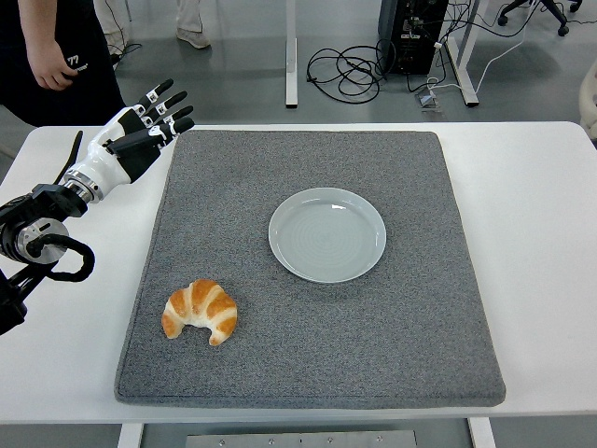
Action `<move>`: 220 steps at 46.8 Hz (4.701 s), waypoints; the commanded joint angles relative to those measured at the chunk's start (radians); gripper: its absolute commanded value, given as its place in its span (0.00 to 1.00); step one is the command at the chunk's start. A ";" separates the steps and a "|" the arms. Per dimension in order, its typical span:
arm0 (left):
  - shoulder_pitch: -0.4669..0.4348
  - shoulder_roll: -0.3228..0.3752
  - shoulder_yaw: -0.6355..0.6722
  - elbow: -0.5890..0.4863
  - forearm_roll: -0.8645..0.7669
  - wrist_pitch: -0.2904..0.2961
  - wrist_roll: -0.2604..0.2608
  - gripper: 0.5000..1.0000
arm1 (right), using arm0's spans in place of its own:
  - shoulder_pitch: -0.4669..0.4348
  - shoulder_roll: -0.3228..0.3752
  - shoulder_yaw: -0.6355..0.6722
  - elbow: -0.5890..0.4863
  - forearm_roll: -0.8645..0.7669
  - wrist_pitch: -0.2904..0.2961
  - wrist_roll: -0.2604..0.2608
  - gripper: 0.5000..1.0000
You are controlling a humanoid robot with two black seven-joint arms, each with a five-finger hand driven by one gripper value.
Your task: Place the bread on the plate
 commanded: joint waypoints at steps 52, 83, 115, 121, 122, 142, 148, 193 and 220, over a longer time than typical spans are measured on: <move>0.029 -0.008 -0.049 0.000 0.000 0.003 -0.063 0.94 | 0.000 0.000 0.000 0.000 0.000 0.000 0.000 1.00; 0.023 -0.009 -0.038 -0.002 0.002 0.011 -0.064 0.93 | 0.000 0.000 0.000 0.000 0.000 0.000 0.000 1.00; 0.000 0.156 0.044 -0.394 0.239 0.271 -0.052 0.85 | 0.002 0.000 0.000 0.005 0.000 0.000 0.000 1.00; -0.029 0.209 0.112 -0.477 0.309 0.337 -0.046 0.82 | 0.002 0.000 0.002 0.005 0.000 0.000 0.000 1.00; -0.037 0.219 0.124 -0.486 0.309 0.340 -0.044 0.82 | 0.002 0.000 0.002 0.005 0.000 0.000 0.000 1.00; -0.331 0.439 0.431 -0.643 0.381 0.337 0.012 0.83 | 0.002 0.000 0.000 0.006 0.000 0.000 0.000 1.00; -0.406 0.477 0.500 -0.669 0.462 0.336 0.012 0.83 | 0.002 0.000 0.002 0.006 0.000 0.000 0.000 1.00; -0.500 0.537 0.580 -0.790 1.036 0.319 0.025 0.83 | 0.002 0.000 0.002 0.006 0.000 0.000 0.000 1.00; -0.428 0.552 0.650 -0.834 1.062 0.310 0.078 0.83 | 0.011 0.000 0.002 0.006 0.000 0.000 0.000 1.00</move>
